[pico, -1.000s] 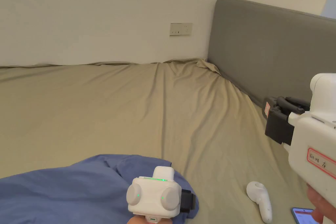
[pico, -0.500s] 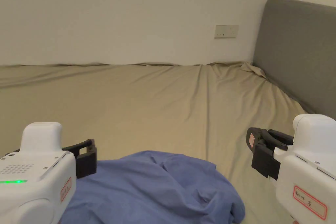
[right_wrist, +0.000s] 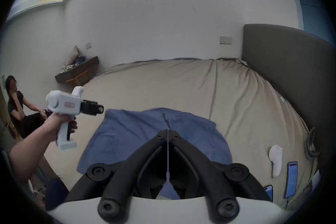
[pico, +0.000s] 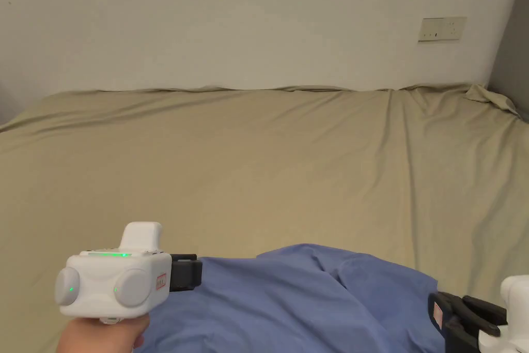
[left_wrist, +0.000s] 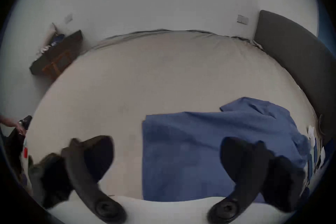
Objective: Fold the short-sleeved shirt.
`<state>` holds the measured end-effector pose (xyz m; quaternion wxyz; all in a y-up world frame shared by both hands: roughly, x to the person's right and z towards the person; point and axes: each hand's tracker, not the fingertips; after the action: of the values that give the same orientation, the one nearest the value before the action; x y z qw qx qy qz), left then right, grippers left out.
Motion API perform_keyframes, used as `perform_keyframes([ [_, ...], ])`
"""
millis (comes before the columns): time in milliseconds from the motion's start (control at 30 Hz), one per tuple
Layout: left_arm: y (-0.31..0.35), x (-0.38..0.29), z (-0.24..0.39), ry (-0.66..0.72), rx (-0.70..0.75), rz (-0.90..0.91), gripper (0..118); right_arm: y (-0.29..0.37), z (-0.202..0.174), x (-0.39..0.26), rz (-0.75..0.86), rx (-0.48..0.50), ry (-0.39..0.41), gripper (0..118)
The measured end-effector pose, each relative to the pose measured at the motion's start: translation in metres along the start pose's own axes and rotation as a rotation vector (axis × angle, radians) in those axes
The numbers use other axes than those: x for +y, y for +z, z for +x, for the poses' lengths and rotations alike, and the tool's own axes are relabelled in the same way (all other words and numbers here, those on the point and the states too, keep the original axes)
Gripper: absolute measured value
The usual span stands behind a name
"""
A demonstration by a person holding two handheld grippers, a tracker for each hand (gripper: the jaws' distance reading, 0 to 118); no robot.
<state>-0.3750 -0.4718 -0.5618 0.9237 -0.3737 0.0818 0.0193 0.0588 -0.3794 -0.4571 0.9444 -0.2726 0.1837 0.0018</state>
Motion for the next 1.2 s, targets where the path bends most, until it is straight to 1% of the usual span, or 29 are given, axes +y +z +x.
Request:
perform_keyframes([
  [133, -0.078, -0.015, 0.006, -0.005, 0.086, -0.158, 118, -0.016, 0.022, -0.013, -0.069, -0.069, -0.027, 4],
  [167, -0.095, -0.005, 0.003, 0.010, 0.091, -0.174, 118, -0.021, 0.028, -0.015, -0.082, -0.077, -0.034, 4],
  [200, -0.105, -0.008, 0.004, 0.019, 0.073, -0.177, 118, -0.025, 0.034, -0.016, -0.090, -0.081, -0.039, 4],
  [300, -0.127, -0.016, 0.008, 0.000, 0.112, -0.216, 117, -0.044, 0.054, -0.024, -0.123, -0.127, -0.032, 4],
  [333, -0.124, -0.017, 0.008, 0.015, 0.096, -0.194, 105, -0.054, 0.064, -0.027, -0.138, -0.143, -0.024, 4],
  [367, -0.117, -0.014, 0.008, 0.038, 0.090, -0.174, 66, -0.063, 0.076, -0.031, -0.161, -0.159, -0.028, 4],
  [400, -0.108, -0.011, 0.010, 0.057, 0.039, -0.147, 7, -0.072, 0.087, -0.034, -0.182, -0.166, -0.045, 4],
  [467, -0.061, -0.001, 0.035, 0.023, 0.009, -0.104, 7, -0.092, 0.113, -0.041, -0.245, -0.210, -0.094, 4],
  [500, -0.044, 0.000, 0.040, 0.012, 0.033, -0.067, 7, -0.101, 0.125, -0.045, -0.266, -0.210, -0.121, 4],
  [533, -0.023, 0.001, 0.043, 0.026, 0.002, -0.021, 7, -0.111, 0.137, -0.048, -0.286, -0.206, -0.141, 4],
  [567, -0.020, 0.012, 0.026, 0.105, -0.069, -0.035, 7, -0.121, 0.148, -0.051, -0.308, -0.193, -0.158, 4],
  [600, -0.001, 0.018, 0.017, 0.163, -0.101, -0.008, 7, -0.131, 0.159, -0.055, -0.339, -0.146, -0.177, 5],
  [633, 0.018, 0.022, 0.010, 0.204, -0.121, 0.019, 7, -0.141, 0.168, -0.058, -0.380, -0.109, -0.195, 15],
  [667, 0.039, 0.025, 0.002, 0.234, -0.146, 0.050, 7, -0.152, 0.175, -0.060, -0.434, -0.085, -0.207, 42],
  [700, 0.044, 0.023, -0.010, 0.264, -0.158, 0.073, 7, -0.161, 0.177, -0.064, -0.475, -0.106, -0.208, 96],
  [733, 0.060, 0.024, -0.017, 0.266, -0.140, 0.102, 7, -0.170, 0.177, -0.068, -0.511, -0.106, -0.198, 117],
  [767, 0.074, 0.025, -0.024, 0.260, -0.116, 0.124, 7, -0.171, 0.175, -0.070, -0.488, -0.083, -0.190, 117],
  [800, 0.083, 0.026, -0.030, 0.253, -0.083, 0.139, 7, -0.174, 0.175, -0.070, -0.494, -0.030, -0.208, 110],
  [833, 0.092, 0.017, -0.029, 0.244, -0.066, 0.155, 7, -0.176, 0.173, -0.072, -0.497, -0.017, -0.242, 105],
  [867, 0.099, 0.015, -0.036, 0.252, -0.053, 0.164, 7, -0.177, 0.171, -0.073, -0.505, -0.004, -0.260, 95],
  [900, 0.103, 0.014, -0.043, 0.257, -0.030, 0.165, 7, -0.175, 0.167, -0.074, -0.517, 0.001, -0.261, 65],
  [933, 0.105, 0.013, -0.048, 0.261, -0.014, 0.162, 7, -0.174, 0.161, -0.075, -0.518, -0.003, -0.253, 42],
  [967, 0.109, 0.006, -0.046, 0.259, -0.009, 0.164, 7, -0.170, 0.154, -0.074, -0.499, -0.006, -0.217, 29],
  [1000, 0.108, 0.005, -0.048, 0.264, -0.013, 0.157, 7, -0.165, 0.148, -0.071, -0.477, 0.004, -0.181, 22],
  [1067, 0.106, 0.004, -0.047, 0.260, 0.000, 0.134, 7, -0.146, 0.129, -0.060, -0.418, -0.028, -0.116, 19],
  [1100, 0.108, -0.002, -0.046, 0.254, 0.000, 0.138, 7, -0.134, 0.122, -0.052, -0.381, -0.023, -0.100, 18],
  [1133, 0.112, -0.002, -0.047, 0.257, -0.009, 0.144, 7, -0.115, 0.115, -0.039, -0.317, 0.027, -0.118, 18],
  [1167, 0.117, 0.001, -0.049, 0.294, -0.056, 0.170, 7, -0.097, 0.109, -0.026, -0.257, 0.097, -0.143, 18],
  [1200, 0.123, 0.005, -0.053, 0.347, -0.103, 0.190, 7, -0.078, 0.103, -0.012, -0.208, 0.133, -0.144, 18],
])
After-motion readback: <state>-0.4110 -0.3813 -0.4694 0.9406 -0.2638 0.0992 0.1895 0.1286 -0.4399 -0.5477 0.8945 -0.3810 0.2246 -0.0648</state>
